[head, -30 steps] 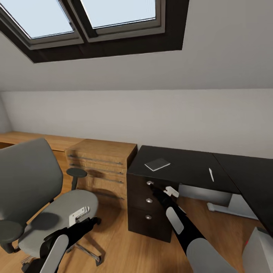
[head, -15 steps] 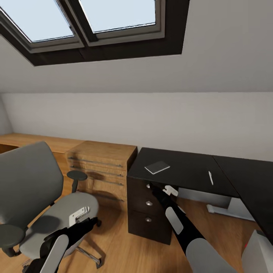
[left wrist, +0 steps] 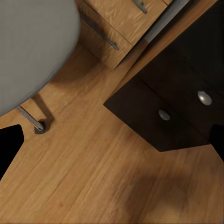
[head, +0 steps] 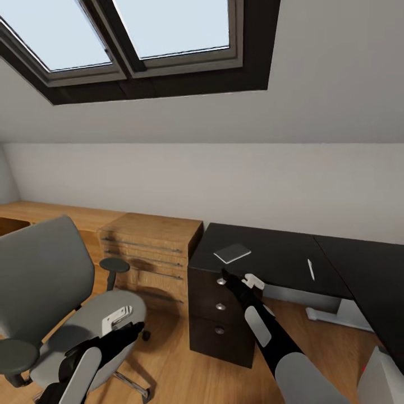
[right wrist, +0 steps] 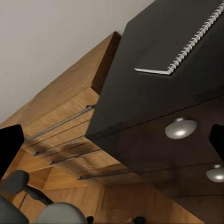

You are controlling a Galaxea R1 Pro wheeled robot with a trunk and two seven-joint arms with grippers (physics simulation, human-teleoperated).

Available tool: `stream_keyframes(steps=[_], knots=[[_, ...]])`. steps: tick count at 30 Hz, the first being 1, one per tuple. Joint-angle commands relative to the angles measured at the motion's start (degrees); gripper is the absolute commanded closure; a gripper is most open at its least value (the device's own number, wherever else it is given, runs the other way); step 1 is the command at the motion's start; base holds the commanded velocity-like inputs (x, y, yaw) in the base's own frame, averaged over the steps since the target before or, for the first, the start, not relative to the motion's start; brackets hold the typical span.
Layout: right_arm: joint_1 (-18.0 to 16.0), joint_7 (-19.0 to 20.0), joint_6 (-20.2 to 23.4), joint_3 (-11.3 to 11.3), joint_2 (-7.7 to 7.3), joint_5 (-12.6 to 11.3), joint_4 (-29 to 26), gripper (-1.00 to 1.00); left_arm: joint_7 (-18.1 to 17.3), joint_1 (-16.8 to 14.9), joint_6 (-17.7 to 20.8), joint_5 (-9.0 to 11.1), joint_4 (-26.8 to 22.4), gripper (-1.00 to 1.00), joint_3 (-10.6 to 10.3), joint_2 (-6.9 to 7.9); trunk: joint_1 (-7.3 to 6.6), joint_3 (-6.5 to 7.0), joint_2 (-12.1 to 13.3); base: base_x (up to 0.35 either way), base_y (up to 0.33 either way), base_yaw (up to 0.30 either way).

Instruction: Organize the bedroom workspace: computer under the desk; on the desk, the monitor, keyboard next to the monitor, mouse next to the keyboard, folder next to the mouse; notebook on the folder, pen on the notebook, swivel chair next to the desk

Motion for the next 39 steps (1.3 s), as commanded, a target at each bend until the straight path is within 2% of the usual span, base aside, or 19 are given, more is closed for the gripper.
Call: stream_keyframes(steps=[1, 14, 17, 18, 20, 22, 26, 29, 31, 33, 34, 35, 36, 39], knots=[[-0.04, 0.14, -0.30, 0.16, -0.02, -0.60, 0.09, -1.00, 0.59, -0.05, 0.03, 0.60, -0.06, -1.00, -0.10, 0.05, -0.23, 0.13, 0.38, 0.000, 0.000, 0.000], [-0.03, 0.06, -0.31, 0.23, -0.02, -0.56, 0.12, -1.00, 0.58, -0.09, 0.03, 0.60, -0.06, -1.00, -0.10, 0.05, -3.08, 2.49, 5.59, 0.000, 0.000, 0.000], [-0.02, 0.06, -0.31, 1.30, -0.02, -0.45, 0.08, -1.00, 0.59, -0.04, 0.03, 0.60, -0.06, -1.00, -0.10, 0.05, -3.74, 3.03, 6.80, 0.000, 0.000, 0.000], [-0.03, -0.24, -0.31, 3.24, -0.07, -0.37, 0.02, -1.00, 0.59, -0.05, 0.03, 0.60, -0.06, -1.00, -0.10, 0.05, -3.96, 3.21, 7.20, 0.000, 0.000, 0.000], [-0.01, -0.92, -0.31, 5.13, -0.12, -0.19, -0.83, -1.00, 0.63, -0.06, 0.03, 0.60, -0.06, -1.00, -0.10, 0.03, -4.40, 3.57, 8.00, 0.000, 0.000, 0.000], [-0.04, -3.42, -0.13, 7.93, -0.30, 0.02, -3.35, -1.00, 0.61, -0.07, 0.03, 0.56, -0.06, -1.00, -0.10, -0.01, -4.84, 3.93, 8.80, 0.000, 0.000, 0.000], [-0.14, -6.69, 0.01, 9.09, -0.40, 0.24, -4.48, -1.00, 0.60, -0.08, 0.03, 0.49, -0.08, -1.00, -0.14, -0.04, -5.72, 4.65, 10.41, 0.000, 0.000, 0.000], [-0.51, -10.55, 0.76, 9.58, -0.44, 1.11, -4.72, -1.00, 0.54, -0.09, -0.02, 0.37, -0.20, -1.00, -0.38, -0.09, -6.38, 5.19, 11.61, 0.000, 0.000, 0.000], [-1.49, -13.58, 3.56, 9.74, -0.45, 2.34, -4.80, -1.00, 0.52, -0.09, -0.04, 0.07, -0.29, -1.00, -1.07, -0.11, -6.82, 5.54, 12.41, 0.000, 0.000, 0.000], [-2.98, -16.76, 8.66, 9.82, -0.46, 4.34, -4.91, -1.00, 0.51, -0.10, -0.05, -0.23, -0.35, -1.00, -1.67, -0.12, -7.26, 5.90, 13.21, 0.000, 0.000, 0.000], [-4.04, -18.96, 12.70, 9.86, -0.46, 6.07, -4.93, -1.00, 0.51, -0.10, -0.05, -0.36, -0.37, -1.00, -1.90, -0.12, -7.48, 6.08, 13.62, 0.000, 0.000, 0.000], [-4.52, -20.03, 14.68, 9.87, -0.44, 7.02, -4.94, -1.00, 0.51, -0.10, -0.05, -0.40, -0.38, -1.00, -1.98, -0.12, -7.70, 6.26, 14.02, 0.000, 0.000, 0.000], [-5.35, -22.09, 18.13, 9.88, -0.37, 9.02, -4.94, -1.00, 0.51, -0.10, -0.05, -0.48, -0.39, -1.00, -2.10, -0.10, -7.92, 6.44, 14.42, 0.000, 0.000, 0.000], [-6.32, -25.40, 21.83, 9.90, -0.22, 12.59, -4.94, -1.00, 0.50, -0.09, -0.06, -0.57, -0.41, -1.00, -2.27, -0.12, -8.14, 6.62, 14.82, 0.000, 0.000, 0.000]])
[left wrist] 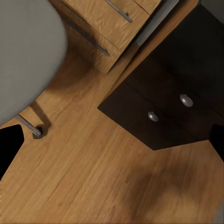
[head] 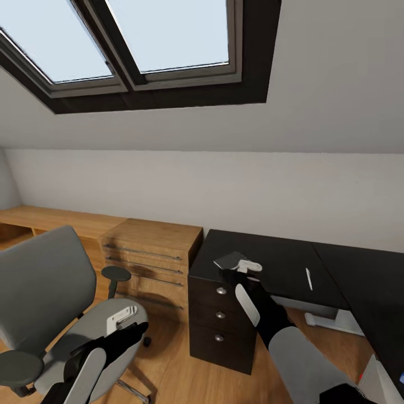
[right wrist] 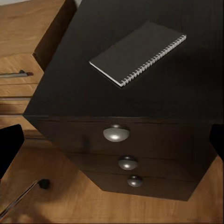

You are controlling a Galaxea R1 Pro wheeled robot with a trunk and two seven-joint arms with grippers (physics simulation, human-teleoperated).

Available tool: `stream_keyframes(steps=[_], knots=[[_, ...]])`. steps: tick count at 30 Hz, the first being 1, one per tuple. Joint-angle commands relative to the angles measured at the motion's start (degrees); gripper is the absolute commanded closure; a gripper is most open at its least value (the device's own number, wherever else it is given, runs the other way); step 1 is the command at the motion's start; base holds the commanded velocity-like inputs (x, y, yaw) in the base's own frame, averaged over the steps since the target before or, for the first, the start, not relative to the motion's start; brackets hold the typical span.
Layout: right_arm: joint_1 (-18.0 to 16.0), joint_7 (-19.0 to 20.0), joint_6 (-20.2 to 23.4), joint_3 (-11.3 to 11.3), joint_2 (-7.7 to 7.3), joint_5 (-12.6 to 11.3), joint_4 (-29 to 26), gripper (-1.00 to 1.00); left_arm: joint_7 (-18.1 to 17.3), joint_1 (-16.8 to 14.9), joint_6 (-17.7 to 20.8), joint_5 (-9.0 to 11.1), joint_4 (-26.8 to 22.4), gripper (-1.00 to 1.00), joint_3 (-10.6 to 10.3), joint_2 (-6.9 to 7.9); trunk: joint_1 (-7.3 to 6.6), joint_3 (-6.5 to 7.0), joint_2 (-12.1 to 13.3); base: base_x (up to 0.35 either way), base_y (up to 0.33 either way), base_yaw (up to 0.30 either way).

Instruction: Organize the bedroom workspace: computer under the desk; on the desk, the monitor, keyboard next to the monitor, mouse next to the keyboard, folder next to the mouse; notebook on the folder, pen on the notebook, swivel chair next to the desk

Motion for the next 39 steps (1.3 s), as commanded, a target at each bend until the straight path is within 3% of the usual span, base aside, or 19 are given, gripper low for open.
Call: stream_keyframes(steps=[1, 6, 14, 15, 17, 19, 23, 28, 39], knots=[[-0.29, -1.57, 1.00, 0.25, -0.02, 0.85, -0.06, -1.00, 0.59, -0.05, 0.04, 0.61, -0.07, -1.00, -0.20, 0.05, 0.00, -0.07, -0.05, 0.000, 0.000, 0.000], [-0.61, -2.95, 1.66, 0.13, -0.17, 2.82, 0.30, -1.00, 0.59, -0.04, 0.04, 0.62, -0.08, -1.00, -0.51, 0.00, 0.00, -0.07, -0.05, 0.000, 0.000, 0.000], [-0.71, -3.74, -3.67, 0.41, -0.35, 4.64, 2.55, -1.00, 0.66, -0.02, 0.04, 0.62, 0.07, -1.00, -1.16, -0.04, 0.00, -0.07, -0.05, 0.013, 0.000, 0.000], [-0.72, -4.92, -4.38, 0.52, -0.16, 9.18, 4.15, -1.00, 0.67, -0.02, 0.04, 0.65, 0.15, -1.00, -1.29, -0.04, 0.00, -0.07, -0.05, 0.250, 0.000, 0.000], [-0.72, -5.23, -4.49, 0.52, -0.09, 10.91, 4.83, -1.00, 0.65, 0.00, 0.04, 0.64, 0.16, -1.00, -1.32, -0.04, 0.00, -0.07, -0.05, 0.270, 0.000, 0.000], [-0.72, -5.74, -4.94, 0.22, -0.20, 14.26, 7.33, -1.00, 0.60, -0.02, 0.04, 0.63, 0.18, -1.00, -1.75, -0.05, 0.00, -0.07, -0.05, 0.306, -0.026, 0.000], [-0.72, -5.94, -7.49, 0.08, -0.28, 14.82, 7.67, -1.00, 1.15, -0.03, 0.04, -0.60, 0.18, -1.00, -3.88, 0.04, 0.00, -0.07, -0.05, 0.319, -0.089, 0.000], [-0.72, -5.99, -11.00, 0.15, -0.28, 14.73, 7.80, -1.00, 1.08, -0.04, 0.04, -0.98, 0.18, -1.00, -3.92, 0.11, 0.00, -0.07, -0.05, 0.295, -0.163, 0.000], [-0.70, -5.79, -11.62, 0.57, 0.08, 14.75, 7.47, -1.00, 0.85, -0.03, 0.05, -0.96, 0.18, -1.00, -3.92, 0.17, 0.00, -0.07, -0.05, 0.049, -0.034, 0.000]])
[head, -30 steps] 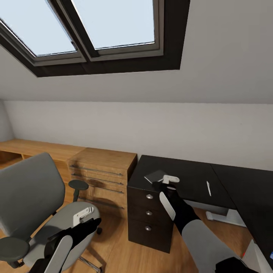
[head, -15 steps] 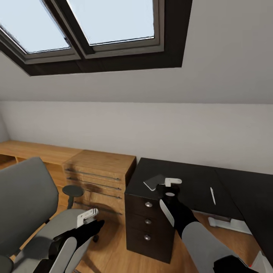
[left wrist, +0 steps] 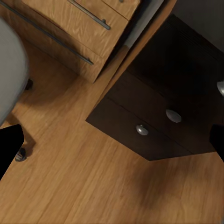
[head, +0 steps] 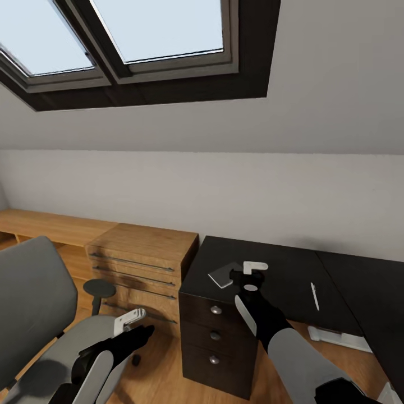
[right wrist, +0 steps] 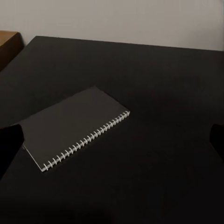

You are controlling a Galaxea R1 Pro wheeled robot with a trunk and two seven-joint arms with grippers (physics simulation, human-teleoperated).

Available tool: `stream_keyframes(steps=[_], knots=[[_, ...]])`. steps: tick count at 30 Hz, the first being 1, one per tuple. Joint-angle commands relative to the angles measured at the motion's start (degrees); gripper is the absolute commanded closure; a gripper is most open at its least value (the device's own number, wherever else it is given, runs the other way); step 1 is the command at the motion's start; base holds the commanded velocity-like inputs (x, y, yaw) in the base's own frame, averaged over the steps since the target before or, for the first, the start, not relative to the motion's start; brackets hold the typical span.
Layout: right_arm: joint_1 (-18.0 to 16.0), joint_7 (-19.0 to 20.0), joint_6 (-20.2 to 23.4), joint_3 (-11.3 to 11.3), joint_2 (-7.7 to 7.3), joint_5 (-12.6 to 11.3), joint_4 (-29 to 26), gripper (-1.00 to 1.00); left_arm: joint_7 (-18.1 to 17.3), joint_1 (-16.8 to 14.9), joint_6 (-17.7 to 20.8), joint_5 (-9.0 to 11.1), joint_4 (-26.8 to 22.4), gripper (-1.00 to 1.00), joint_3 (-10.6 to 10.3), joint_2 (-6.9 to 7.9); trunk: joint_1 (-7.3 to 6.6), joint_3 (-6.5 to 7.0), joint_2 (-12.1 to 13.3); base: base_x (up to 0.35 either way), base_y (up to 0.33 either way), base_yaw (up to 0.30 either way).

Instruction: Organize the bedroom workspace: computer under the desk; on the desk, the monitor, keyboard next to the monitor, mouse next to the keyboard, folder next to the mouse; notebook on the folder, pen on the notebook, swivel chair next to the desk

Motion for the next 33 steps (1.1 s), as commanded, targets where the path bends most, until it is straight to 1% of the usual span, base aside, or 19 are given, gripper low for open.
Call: stream_keyframes(steps=[1, 6, 18, 23, 25, 33], knots=[[-0.05, -0.50, 0.26, 0.41, -0.07, -0.57, -0.10, -1.00, 0.62, -0.06, 0.03, 0.60, -0.07, -1.00, -0.11, 0.04, 0.00, -0.07, -0.05, 0.063, -0.001, 0.000], [-0.01, -0.49, 0.18, 0.39, -0.08, -0.61, -0.03, -1.00, 0.61, -0.04, 0.03, 0.60, -0.07, -1.00, -0.11, 0.07, 0.00, -0.07, -0.05, 0.233, 0.000, 0.000], [0.02, -0.49, -0.12, 0.38, -0.08, -0.59, -0.10, -1.00, 0.61, -0.07, 0.03, 0.53, -0.07, -1.00, -0.11, 0.10, 0.00, -0.07, -0.05, 0.321, -0.030, 0.000], [0.08, -0.27, 0.22, 0.75, 0.01, -0.64, 0.04, -1.00, 0.52, -0.05, 0.10, 0.55, -0.07, -1.00, -0.10, 0.10, 0.00, -0.07, -0.05, 0.243, -0.022, 0.000], [0.10, -0.18, 0.54, 1.39, 0.01, -0.66, 0.12, -1.00, 0.52, -0.06, 0.11, 0.55, -0.07, -1.00, -0.11, 0.10, 0.00, -0.07, -0.05, 0.156, 0.000, 0.000], [0.11, 1.41, 2.28, 1.93, 0.01, -0.73, 0.28, -1.00, 0.52, -0.05, 0.11, 0.60, -0.07, -1.00, -0.11, 0.10, 0.00, -0.07, -0.05, 0.032, 0.000, 0.000]])
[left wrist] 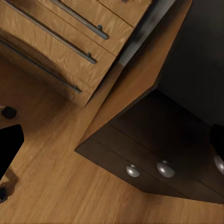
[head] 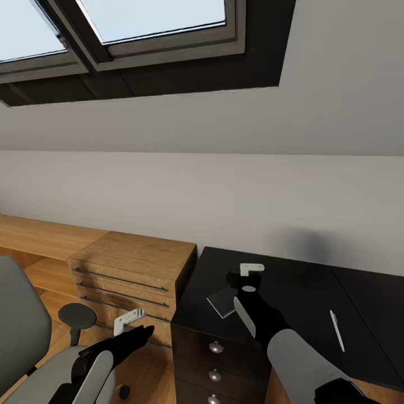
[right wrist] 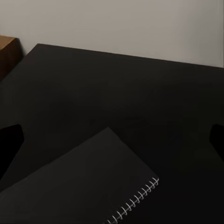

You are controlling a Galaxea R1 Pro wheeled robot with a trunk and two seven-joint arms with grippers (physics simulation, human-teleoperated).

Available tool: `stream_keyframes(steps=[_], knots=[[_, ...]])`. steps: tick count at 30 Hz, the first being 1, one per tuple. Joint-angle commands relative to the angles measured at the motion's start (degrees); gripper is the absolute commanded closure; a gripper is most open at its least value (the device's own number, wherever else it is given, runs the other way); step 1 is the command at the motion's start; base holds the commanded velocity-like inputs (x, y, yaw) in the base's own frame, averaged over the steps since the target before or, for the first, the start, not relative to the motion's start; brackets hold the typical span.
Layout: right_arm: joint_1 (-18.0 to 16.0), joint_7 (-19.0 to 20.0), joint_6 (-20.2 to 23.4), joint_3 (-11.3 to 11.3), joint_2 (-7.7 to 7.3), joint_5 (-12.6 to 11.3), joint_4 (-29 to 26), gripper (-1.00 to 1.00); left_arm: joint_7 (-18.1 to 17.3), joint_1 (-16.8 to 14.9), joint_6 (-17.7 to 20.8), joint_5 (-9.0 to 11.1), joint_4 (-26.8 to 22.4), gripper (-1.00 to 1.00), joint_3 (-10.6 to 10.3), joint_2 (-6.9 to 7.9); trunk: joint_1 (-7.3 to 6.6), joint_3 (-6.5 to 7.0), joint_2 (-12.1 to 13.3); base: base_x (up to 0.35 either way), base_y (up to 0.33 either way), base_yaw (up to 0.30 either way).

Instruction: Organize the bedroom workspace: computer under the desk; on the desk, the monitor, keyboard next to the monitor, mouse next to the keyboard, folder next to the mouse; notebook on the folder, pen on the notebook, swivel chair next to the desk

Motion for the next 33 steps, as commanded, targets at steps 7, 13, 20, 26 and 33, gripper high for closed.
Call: stream_keyframes(steps=[7, 13, 20, 26, 33], knots=[[-0.05, 0.06, 2.69, 0.46, -0.06, -0.66, 0.04, -1.00, 0.60, -0.06, 0.02, 0.60, -0.07, -1.00, -0.11, 0.03, 0.01, -0.07, -0.04, 0.204, 0.000, 0.000], [-0.06, 0.13, 3.44, 0.51, -0.06, -0.68, 0.43, -1.00, 0.60, -0.05, 0.01, 0.61, -0.07, -1.00, -0.11, -0.03, 0.01, -0.07, -0.04, 0.311, 0.000, 0.000], [-0.12, 0.18, 3.87, 0.55, 0.02, -0.68, 2.06, -1.00, 0.52, -0.05, 0.03, 0.68, -0.07, -1.00, -0.11, -0.02, 0.01, -0.07, -0.04, 0.176, 0.000, 0.000], [-0.13, 1.81, 7.13, 0.41, 0.03, -0.70, 2.87, -1.00, 0.51, -0.03, 0.11, 0.68, -0.20, -1.00, -0.05, 0.04, 0.01, -0.07, -0.04, 0.025, 0.000, 0.000], [-0.19, 4.86, 8.77, 0.30, 0.03, -0.70, 4.41, -1.00, 0.51, -0.08, 0.21, 0.79, -1.64, -1.00, 0.10, 0.05, 0.01, -0.07, -0.04, 0.003, 0.000, 0.000]])
